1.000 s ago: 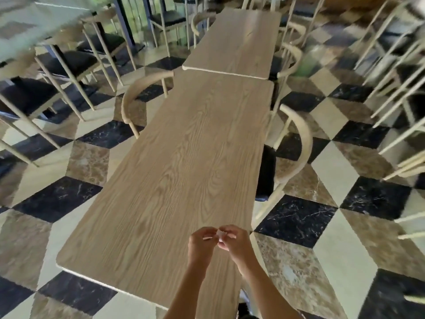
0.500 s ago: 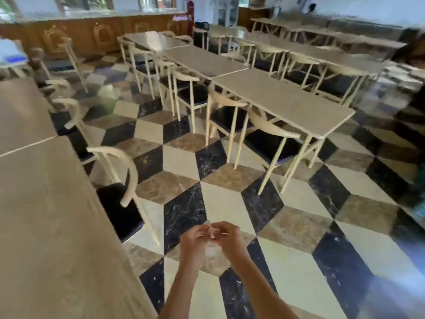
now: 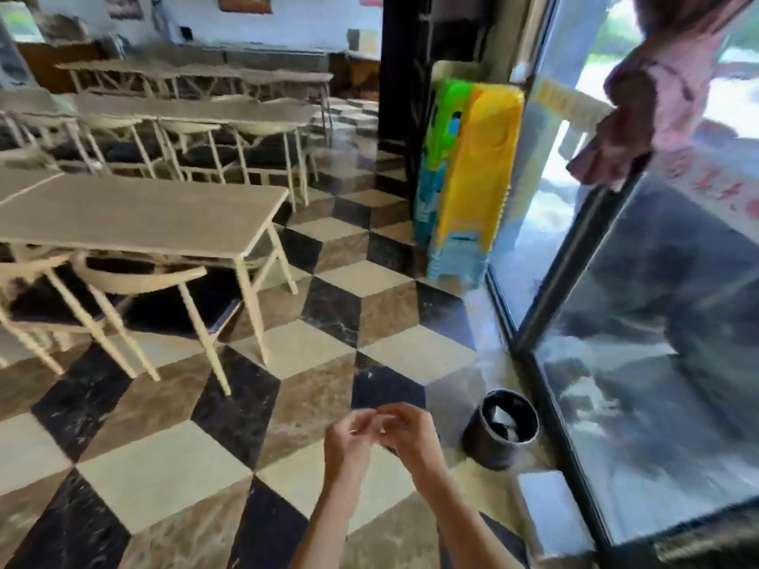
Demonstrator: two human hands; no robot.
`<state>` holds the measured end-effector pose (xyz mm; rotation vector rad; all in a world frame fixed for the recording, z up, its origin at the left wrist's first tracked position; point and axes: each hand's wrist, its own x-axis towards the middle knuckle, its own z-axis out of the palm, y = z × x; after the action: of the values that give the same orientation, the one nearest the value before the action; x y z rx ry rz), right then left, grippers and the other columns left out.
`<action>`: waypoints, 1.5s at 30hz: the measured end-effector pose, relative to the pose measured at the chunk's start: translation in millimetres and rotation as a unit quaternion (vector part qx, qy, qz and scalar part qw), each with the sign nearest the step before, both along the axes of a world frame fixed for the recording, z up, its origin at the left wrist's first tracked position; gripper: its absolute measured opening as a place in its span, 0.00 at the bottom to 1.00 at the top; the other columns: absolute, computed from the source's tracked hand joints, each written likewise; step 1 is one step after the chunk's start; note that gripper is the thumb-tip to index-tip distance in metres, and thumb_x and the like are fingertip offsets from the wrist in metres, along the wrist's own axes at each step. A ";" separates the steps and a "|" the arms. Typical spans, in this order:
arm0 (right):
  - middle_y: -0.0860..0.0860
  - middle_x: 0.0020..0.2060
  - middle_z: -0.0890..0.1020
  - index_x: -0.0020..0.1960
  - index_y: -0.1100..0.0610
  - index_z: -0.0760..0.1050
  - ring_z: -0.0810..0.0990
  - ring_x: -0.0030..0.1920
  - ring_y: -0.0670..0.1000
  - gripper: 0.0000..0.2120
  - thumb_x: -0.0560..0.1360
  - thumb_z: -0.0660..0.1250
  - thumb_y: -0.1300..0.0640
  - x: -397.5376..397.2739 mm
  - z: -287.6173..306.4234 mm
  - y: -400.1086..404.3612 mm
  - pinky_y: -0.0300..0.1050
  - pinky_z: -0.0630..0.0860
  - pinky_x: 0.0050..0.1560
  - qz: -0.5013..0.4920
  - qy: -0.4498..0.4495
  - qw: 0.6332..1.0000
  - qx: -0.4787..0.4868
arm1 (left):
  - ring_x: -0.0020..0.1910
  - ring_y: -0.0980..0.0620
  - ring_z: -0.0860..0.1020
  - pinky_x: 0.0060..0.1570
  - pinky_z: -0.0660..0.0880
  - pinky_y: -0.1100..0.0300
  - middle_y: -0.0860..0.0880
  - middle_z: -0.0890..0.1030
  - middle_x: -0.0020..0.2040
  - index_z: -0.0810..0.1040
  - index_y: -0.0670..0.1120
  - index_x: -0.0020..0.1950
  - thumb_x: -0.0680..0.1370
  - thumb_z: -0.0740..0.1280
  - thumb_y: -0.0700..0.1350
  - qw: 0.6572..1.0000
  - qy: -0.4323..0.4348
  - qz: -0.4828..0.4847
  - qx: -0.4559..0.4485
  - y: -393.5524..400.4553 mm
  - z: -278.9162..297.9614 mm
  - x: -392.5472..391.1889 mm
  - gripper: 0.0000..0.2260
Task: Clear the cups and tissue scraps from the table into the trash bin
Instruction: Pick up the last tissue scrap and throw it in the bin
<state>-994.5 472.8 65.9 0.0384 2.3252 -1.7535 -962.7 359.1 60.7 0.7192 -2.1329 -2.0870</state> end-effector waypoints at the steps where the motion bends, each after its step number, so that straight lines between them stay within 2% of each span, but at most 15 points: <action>1: 0.54 0.36 0.86 0.44 0.59 0.84 0.84 0.35 0.49 0.09 0.68 0.72 0.71 -10.7 0.3 23.1 0.44 0.80 0.36 -0.023 0.002 1.000 -0.006 | 0.40 0.49 0.86 0.40 0.81 0.59 0.51 0.87 0.36 0.85 0.52 0.39 0.73 0.75 0.40 1.000 0.000 -0.023 0.000 22.1 -0.5 -16.6 0.07; 4: 0.56 0.39 0.87 0.47 0.62 0.84 0.86 0.38 0.49 0.07 0.70 0.72 0.68 -36.1 2.2 83.0 0.39 0.80 0.37 -0.090 0.000 0.996 -0.009 | 0.39 0.51 0.86 0.37 0.80 0.61 0.52 0.87 0.37 0.85 0.52 0.40 0.74 0.75 0.40 0.995 -0.002 -0.094 -0.013 80.1 -1.4 -58.6 0.07; 7: 0.57 0.37 0.87 0.48 0.64 0.84 0.85 0.36 0.45 0.08 0.71 0.70 0.70 -60.9 0.4 130.4 0.35 0.78 0.35 -0.160 -0.014 0.986 -0.038 | 0.39 0.51 0.85 0.40 0.81 0.58 0.51 0.87 0.37 0.85 0.51 0.40 0.73 0.75 0.39 0.987 -0.005 -0.159 -0.024 125.9 -3.8 -99.0 0.07; 10: 0.57 0.37 0.87 0.42 0.55 0.85 0.85 0.38 0.50 0.12 0.71 0.69 0.70 -89.8 -4.8 166.7 0.45 0.80 0.40 -0.203 -0.032 0.977 -0.053 | 0.35 0.56 0.84 0.36 0.78 0.66 0.53 0.86 0.33 0.84 0.52 0.37 0.73 0.74 0.35 0.977 -0.010 -0.213 -0.020 166.8 -11.4 -144.5 0.11; 13: 0.51 0.34 0.87 0.38 0.50 0.83 0.85 0.36 0.47 0.15 0.72 0.69 0.69 -131.4 -13.8 201.5 0.39 0.80 0.36 -0.251 -0.046 0.966 -0.049 | 0.32 0.61 0.83 0.33 0.76 0.71 0.55 0.85 0.31 0.83 0.51 0.38 0.73 0.73 0.34 0.966 -0.033 -0.258 -0.014 203.7 -22.8 -196.5 0.11; 15: 0.54 0.36 0.87 0.41 0.52 0.83 0.86 0.37 0.48 0.12 0.73 0.69 0.68 -167.5 -21.1 224.0 0.35 0.79 0.35 -0.293 -0.051 0.953 -0.049 | 0.36 0.59 0.84 0.37 0.79 0.67 0.54 0.86 0.34 0.84 0.51 0.40 0.73 0.74 0.37 0.957 -0.037 -0.288 -0.012 227.4 -30.5 -238.2 0.09; 17: 0.58 0.40 0.87 0.45 0.58 0.83 0.87 0.40 0.53 0.08 0.73 0.68 0.68 -205.4 -30.5 245.7 0.39 0.81 0.37 -0.326 -0.050 0.943 -0.038 | 0.40 0.57 0.85 0.41 0.80 0.65 0.54 0.87 0.38 0.85 0.52 0.42 0.74 0.74 0.41 0.945 -0.035 -0.323 -0.030 249.8 -38.7 -281.1 0.06; 22: 0.56 0.39 0.87 0.47 0.57 0.84 0.87 0.41 0.56 0.08 0.72 0.67 0.65 -286.6 -45.1 286.7 0.52 0.84 0.44 -0.376 -0.049 0.925 -0.027 | 0.39 0.64 0.84 0.34 0.77 0.71 0.60 0.86 0.39 0.84 0.57 0.43 0.74 0.73 0.48 0.917 -0.047 -0.393 -0.051 293.7 -54.0 -376.6 0.03; 25: 0.56 0.40 0.87 0.47 0.57 0.84 0.87 0.42 0.55 0.08 0.73 0.67 0.65 -320.0 -58.8 307.9 0.51 0.84 0.44 -0.389 -0.079 0.917 -0.031 | 0.40 0.64 0.84 0.34 0.76 0.72 0.61 0.86 0.39 0.84 0.57 0.43 0.73 0.74 0.49 0.907 -0.066 -0.413 -0.054 314.7 -71.2 -415.4 0.02; 27: 0.53 0.38 0.87 0.48 0.56 0.84 0.87 0.40 0.51 0.09 0.74 0.67 0.65 -336.1 -76.8 320.0 0.42 0.83 0.39 -0.400 -0.100 0.910 -0.036 | 0.40 0.62 0.84 0.37 0.77 0.69 0.59 0.86 0.39 0.85 0.56 0.42 0.72 0.76 0.50 0.904 -0.082 -0.416 -0.050 326.7 -89.2 -432.5 0.02; 31: 0.44 0.31 0.86 0.45 0.53 0.84 0.83 0.33 0.39 0.12 0.73 0.67 0.68 -354.9 -142.3 336.4 0.29 0.75 0.32 -0.387 -0.153 0.909 -0.036 | 0.37 0.57 0.84 0.38 0.77 0.67 0.53 0.87 0.36 0.86 0.52 0.39 0.70 0.78 0.43 0.901 -0.151 -0.405 -0.039 343.7 -156.4 -452.2 0.04; 35: 0.55 0.35 0.84 0.47 0.61 0.83 0.83 0.31 0.42 0.11 0.66 0.69 0.60 -374.0 -232.9 355.0 0.34 0.77 0.32 -0.386 -0.216 0.894 -0.077 | 0.34 0.57 0.83 0.38 0.78 0.65 0.50 0.87 0.34 0.87 0.48 0.40 0.67 0.80 0.39 0.901 -0.220 -0.371 -0.045 355.8 -247.5 -467.5 0.06; 38: 0.58 0.39 0.85 0.46 0.55 0.83 0.86 0.37 0.48 0.07 0.70 0.70 0.63 -382.1 -314.2 364.6 0.39 0.81 0.37 -0.374 -0.251 0.888 -0.096 | 0.35 0.53 0.83 0.39 0.77 0.62 0.46 0.87 0.35 0.87 0.46 0.40 0.68 0.80 0.41 0.898 -0.250 -0.358 -0.048 366.0 -318.2 -471.3 0.04; 41: 0.57 0.41 0.85 0.51 0.57 0.82 0.87 0.41 0.51 0.09 0.74 0.67 0.67 -391.3 -399.8 373.2 0.42 0.83 0.43 -0.385 -0.275 0.873 -0.115 | 0.33 0.59 0.82 0.35 0.75 0.68 0.50 0.87 0.36 0.87 0.47 0.41 0.70 0.78 0.42 0.893 -0.265 -0.358 -0.064 376.6 -389.0 -481.5 0.03; 45: 0.57 0.41 0.85 0.52 0.59 0.81 0.86 0.41 0.51 0.09 0.74 0.66 0.67 -398.9 -488.5 380.7 0.41 0.83 0.42 -0.375 -0.298 0.870 -0.115 | 0.41 0.61 0.84 0.42 0.77 0.69 0.56 0.87 0.39 0.85 0.52 0.42 0.72 0.76 0.43 0.882 -0.279 -0.370 -0.090 384.5 -468.6 -489.9 0.04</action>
<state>-1393.4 853.5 -422.6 1.3915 1.7095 -1.9081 -1452.6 743.6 -407.9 0.5834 -3.3054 -2.0777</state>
